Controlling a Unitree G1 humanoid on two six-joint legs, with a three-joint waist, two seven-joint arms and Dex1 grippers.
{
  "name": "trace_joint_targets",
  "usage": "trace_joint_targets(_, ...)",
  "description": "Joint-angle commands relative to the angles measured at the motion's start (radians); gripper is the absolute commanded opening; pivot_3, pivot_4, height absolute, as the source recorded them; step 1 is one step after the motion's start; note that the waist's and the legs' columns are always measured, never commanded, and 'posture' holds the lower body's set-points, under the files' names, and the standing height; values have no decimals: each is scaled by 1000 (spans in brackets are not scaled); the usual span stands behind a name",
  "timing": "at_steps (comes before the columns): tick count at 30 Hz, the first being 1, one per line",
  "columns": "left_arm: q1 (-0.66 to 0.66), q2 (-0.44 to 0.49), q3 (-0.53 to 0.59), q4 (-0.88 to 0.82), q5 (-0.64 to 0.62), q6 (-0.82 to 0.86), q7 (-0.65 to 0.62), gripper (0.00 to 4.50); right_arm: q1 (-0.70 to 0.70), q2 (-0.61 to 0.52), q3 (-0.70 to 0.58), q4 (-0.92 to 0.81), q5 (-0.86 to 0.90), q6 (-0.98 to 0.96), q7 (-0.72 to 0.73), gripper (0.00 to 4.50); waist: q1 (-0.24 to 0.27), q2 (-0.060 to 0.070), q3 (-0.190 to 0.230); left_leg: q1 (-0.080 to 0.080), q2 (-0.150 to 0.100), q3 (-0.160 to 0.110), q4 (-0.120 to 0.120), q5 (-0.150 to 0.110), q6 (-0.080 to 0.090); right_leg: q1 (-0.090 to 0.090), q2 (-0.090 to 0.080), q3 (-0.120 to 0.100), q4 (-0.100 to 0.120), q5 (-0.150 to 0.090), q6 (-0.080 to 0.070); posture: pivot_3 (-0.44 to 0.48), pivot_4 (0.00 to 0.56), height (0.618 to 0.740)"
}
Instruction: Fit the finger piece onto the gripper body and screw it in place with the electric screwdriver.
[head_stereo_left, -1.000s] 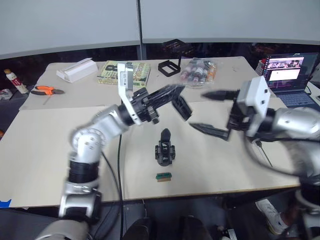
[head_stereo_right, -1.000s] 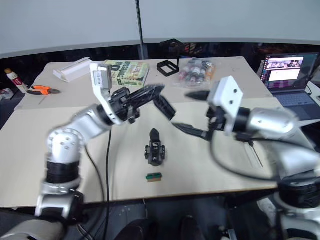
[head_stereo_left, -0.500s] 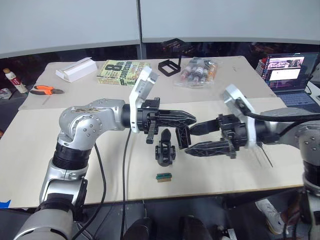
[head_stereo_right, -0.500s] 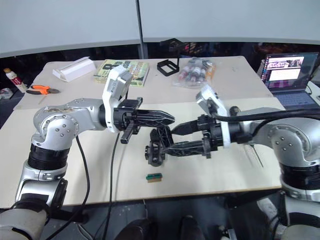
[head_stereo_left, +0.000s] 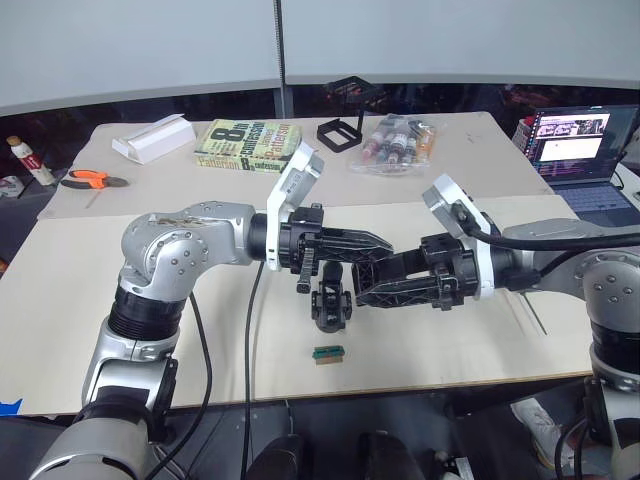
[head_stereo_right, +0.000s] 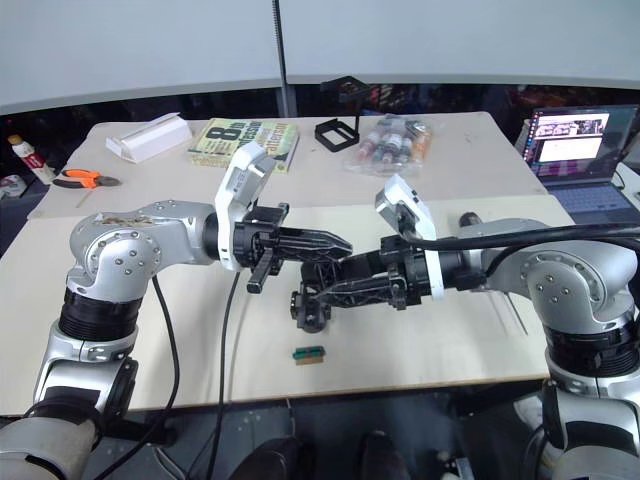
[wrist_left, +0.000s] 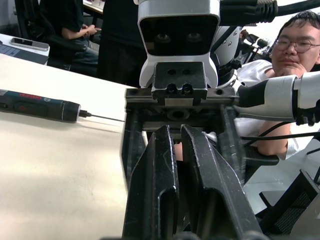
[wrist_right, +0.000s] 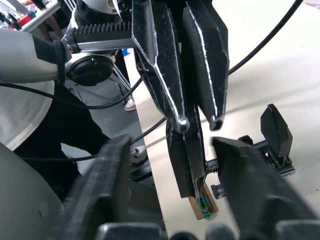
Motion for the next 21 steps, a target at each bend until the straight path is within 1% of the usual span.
trace_joint_targets(1,-4,-4,20,-33,-5,-2,3,0,-12,6,-5,-23,-2,-31,2,1182,0,0,0,0,0,0,0,0,0,0,0,0,0,0,0,0,150,740)
trace_joint_targets(3,-3,-6,24,-32,-5,-2,5,0,-8,5,-4,-25,-6,-33,7,521,0,0,0,0,0,0,0,0,0,0,0,0,0,0,0,0,150,740)
trace_joint_targets(4,-3,-5,25,-33,-4,-4,3,0,-6,6,-5,-24,-7,-35,8,390,0,0,0,0,0,0,0,0,0,-1,0,0,0,0,0,0,150,740)
trace_joint_targets(7,-4,7,25,-37,-21,3,-36,0,3,3,-5,-23,-17,-56,22,390,0,0,0,0,0,0,0,0,0,0,0,0,0,0,0,0,150,740)
trace_joint_targets(10,-10,3,38,-19,9,-24,-11,0,26,-4,-10,-31,-32,-105,55,390,0,0,0,0,0,0,0,0,0,0,0,0,0,0,0,0,150,740)
trace_joint_targets(12,-12,22,33,-25,15,-28,-37,877,61,-16,-14,-49,-52,-156,92,390,0,0,0,0,0,0,0,0,0,0,0,0,0,0,0,0,150,740)
trace_joint_targets(13,-5,33,39,-30,14,-40,-61,1165,93,-9,-26,-63,-71,-218,120,390,0,0,0,0,0,0,0,0,0,0,0,0,0,0,0,0,150,740)
trace_joint_targets(14,1,41,44,-34,15,-49,-79,1550,116,-4,-34,-71,-84,-264,142,390,0,0,0,0,0,0,0,0,0,0,0,0,0,0,0,0,150,740)
trace_joint_targets(15,19,56,56,-27,35,-84,-95,2106,148,-4,-45,-81,-99,-314,168,390,0,0,0,0,0,0,0,0,0,0,0,0,0,0,0,0,150,740)
trace_joint_targets(16,41,74,66,-17,67,-135,-114,2523,174,-7,-50,-87,-112,-349,185,390,0,0,0,0,0,0,0,0,0,0,0,0,0,0,0,0,150,740)
trace_joint_targets(18,84,113,72,1,139,-237,-155,3516,212,-16,-53,-90,-136,-393,201,390,-5,0,0,0,0,0,0,0,0,0,0,0,1,0,0,0,150,740)
trace_joint_targets(20,147,137,94,34,236,-404,-183,4439,260,-20,-54,-95,-168,-454,227,390,-4,0,0,0,0,1,0,0,-1,-1,1,0,1,0,0,0,150,740)
trace_joint_targets(21,176,143,115,57,258,-459,-194,4500,280,-19,-53,-93,-190,-492,241,390,-3,0,0,1,0,1,0,0,-1,0,0,0,1,0,0,0,150,740)
